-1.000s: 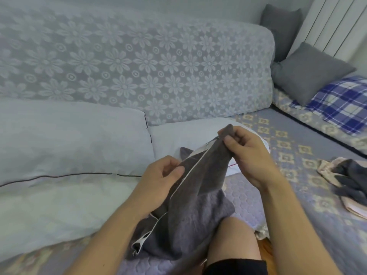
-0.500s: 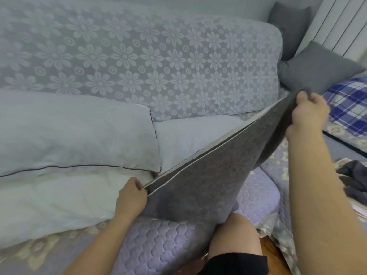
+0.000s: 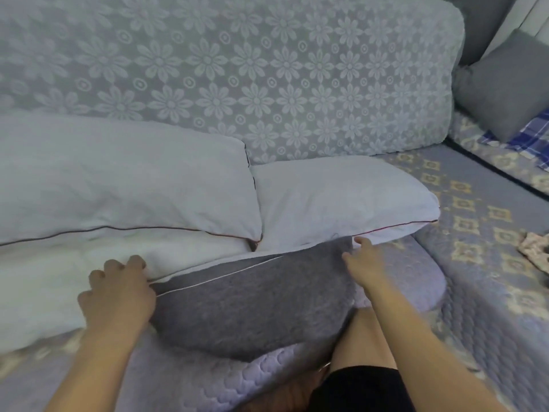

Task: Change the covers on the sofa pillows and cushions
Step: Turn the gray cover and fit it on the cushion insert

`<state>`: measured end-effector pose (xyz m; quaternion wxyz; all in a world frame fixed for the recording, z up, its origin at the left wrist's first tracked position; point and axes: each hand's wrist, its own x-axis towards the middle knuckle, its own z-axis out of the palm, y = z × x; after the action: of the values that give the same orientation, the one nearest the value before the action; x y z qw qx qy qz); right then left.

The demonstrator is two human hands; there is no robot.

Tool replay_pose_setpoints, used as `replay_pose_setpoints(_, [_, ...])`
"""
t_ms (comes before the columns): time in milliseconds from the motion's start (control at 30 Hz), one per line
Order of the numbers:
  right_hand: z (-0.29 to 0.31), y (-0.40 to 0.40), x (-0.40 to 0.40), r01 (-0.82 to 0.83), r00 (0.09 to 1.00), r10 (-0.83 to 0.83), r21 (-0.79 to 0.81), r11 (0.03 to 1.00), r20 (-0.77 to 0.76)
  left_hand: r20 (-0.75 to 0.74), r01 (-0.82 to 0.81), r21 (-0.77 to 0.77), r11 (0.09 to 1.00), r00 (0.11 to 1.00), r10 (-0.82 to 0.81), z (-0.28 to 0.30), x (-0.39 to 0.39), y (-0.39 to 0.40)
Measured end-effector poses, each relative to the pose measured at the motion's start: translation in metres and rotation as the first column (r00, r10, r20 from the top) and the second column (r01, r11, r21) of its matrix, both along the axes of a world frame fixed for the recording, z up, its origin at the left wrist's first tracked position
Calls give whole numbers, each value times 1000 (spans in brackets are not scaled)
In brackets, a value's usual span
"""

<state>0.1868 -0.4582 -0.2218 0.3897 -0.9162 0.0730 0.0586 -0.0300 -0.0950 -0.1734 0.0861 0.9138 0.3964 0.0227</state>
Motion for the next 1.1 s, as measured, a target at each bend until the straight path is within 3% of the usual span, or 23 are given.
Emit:
replay_pose_setpoints(100, [-1, 13, 20, -60, 998, 59, -57, 997, -19, -80, 111, -45, 993, 990, -114, -13, -4, -29])
replay_pose_setpoints(267, [-35, 9, 43, -185, 976, 165, -142, 972, -143, 111, 364, -94, 926, 929, -354, -28, 9, -79])
replay_pose_setpoints(400, [-23, 8, 31, -26, 992, 51, 219, 975, -113, 251, 494, -251, 832, 863, -437, -25, 27, -98])
replay_pose_setpoints(500, [15, 9, 1, -90, 996, 82, 409, 908, 37, 290, 539, -344, 769, 840, -458, -19, 39, -110])
replay_pose_setpoints(700, [90, 2, -61, -249, 967, 189, 796, 552, 171, 498, 616, -418, 667, 770, -399, 1, 60, -144])
replay_pose_setpoints(800, [110, -1, -70, -240, 967, 183, 861, 448, 175, 549, 633, -494, 595, 759, -351, 13, 64, -156])
replay_pose_setpoints(1100, [116, 13, -80, -245, 954, 272, 857, 453, 129, 650, 694, -507, 512, 698, -302, 36, 64, -172])
